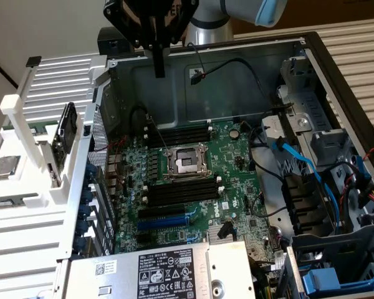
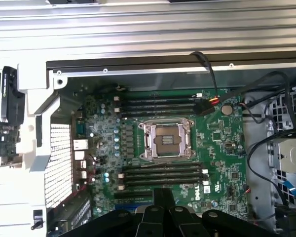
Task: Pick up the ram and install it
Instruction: 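Reach for the ram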
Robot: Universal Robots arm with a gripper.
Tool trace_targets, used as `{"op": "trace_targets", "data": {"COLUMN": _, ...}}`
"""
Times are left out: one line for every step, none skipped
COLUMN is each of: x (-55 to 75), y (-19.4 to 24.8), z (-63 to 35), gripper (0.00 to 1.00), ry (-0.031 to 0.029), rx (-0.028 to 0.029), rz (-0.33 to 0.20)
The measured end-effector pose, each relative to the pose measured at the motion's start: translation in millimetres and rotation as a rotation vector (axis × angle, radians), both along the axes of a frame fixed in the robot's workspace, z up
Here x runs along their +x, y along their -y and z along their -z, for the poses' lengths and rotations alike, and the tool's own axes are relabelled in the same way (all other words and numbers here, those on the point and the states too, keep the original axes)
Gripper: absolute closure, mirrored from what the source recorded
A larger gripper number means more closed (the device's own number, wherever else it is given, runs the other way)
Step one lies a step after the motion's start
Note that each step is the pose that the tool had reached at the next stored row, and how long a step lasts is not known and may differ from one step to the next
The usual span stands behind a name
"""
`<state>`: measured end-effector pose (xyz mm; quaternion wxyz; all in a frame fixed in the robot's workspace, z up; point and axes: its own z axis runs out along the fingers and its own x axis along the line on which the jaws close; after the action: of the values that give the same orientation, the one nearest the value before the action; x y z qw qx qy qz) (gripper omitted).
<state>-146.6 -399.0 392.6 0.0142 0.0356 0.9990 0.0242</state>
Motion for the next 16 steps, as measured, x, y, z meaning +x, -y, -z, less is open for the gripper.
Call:
{"op": "trace_targets", "data": {"x": -4.6, "y": 0.1, "z": 0.0, "gripper": 0.9, "ry": 0.0002, "rx": 0.0, "rz": 0.0}}
{"op": "trace_targets", "data": {"x": -13.7, "y": 0.2, "z": 0.0, "gripper": 0.9, "ry": 0.0007, "rx": 0.0, "rz": 0.0}}
{"op": "trace_targets", "data": {"x": -18.4, "y": 0.3, "z": 0.0, "gripper": 0.9, "ry": 0.001, "rx": 0.0, "rz": 0.0}}
{"op": "trace_targets", "data": {"x": -27.5, "y": 0.4, "z": 0.0, "gripper": 0.9, "ry": 0.0015, "rx": 0.0, "rz": 0.0}}
{"op": "trace_targets", "data": {"x": -32.1, "y": 0.4, "z": 0.0, "gripper": 0.9, "ry": 0.0016, "rx": 0.0, "rz": 0.0}}
{"op": "trace_targets", "data": {"x": -36.9, "y": 0.5, "z": 0.0, "gripper": 0.9, "ry": 0.0016, "rx": 0.0, "rz": 0.0}}
{"op": "trace_targets", "data": {"x": -41.3, "y": 0.5, "z": 0.0, "gripper": 0.9, "ry": 0.0016, "rx": -0.0001, "rz": 0.0}}
{"op": "trace_targets", "data": {"x": -45.9, "y": 0.5, "z": 0.0, "gripper": 0.9, "ry": 0.0016, "rx": 0.0, "rz": 0.0}}
{"op": "trace_targets", "data": {"x": -54.9, "y": 0.5, "z": 0.0, "gripper": 0.9, "ry": 0.0016, "rx": 0.0, "rz": 0.0}}
{"op": "trace_targets", "data": {"x": -59.6, "y": 0.5, "z": 0.0, "gripper": 0.9, "ry": 0.0016, "rx": 0.0, "rz": 0.0}}
{"op": "trace_targets", "data": {"x": -63.9, "y": 0.5, "z": 0.0, "gripper": 0.9, "ry": 0.0016, "rx": 0.0, "rz": 0.0}}
{"op": "trace_targets", "data": {"x": -73.4, "y": 0.5, "z": -0.1, "gripper": 0.9, "ry": 0.0016, "rx": -0.0001, "rz": 0.0}}
{"op": "trace_targets", "data": {"x": -77.9, "y": 0.5, "z": 0.0, "gripper": 0.9, "ry": 0.0017, "rx": 0.0, "rz": 0.0}}
{"op": "trace_targets", "data": {"x": -82.6, "y": 0.5, "z": 0.0, "gripper": 0.9, "ry": 0.0017, "rx": 0.0, "rz": 0.0}}
{"op": "trace_targets", "data": {"x": -96.5, "y": 0.5, "z": 0.0, "gripper": 0.9, "ry": 0.0016, "rx": -0.0001, "rz": 0.0}}
{"op": "trace_targets", "data": {"x": -101.0, "y": 0.4, "z": 0.0, "gripper": 0.9, "ry": 0.0016, "rx": -0.0001, "rz": 0.0}}
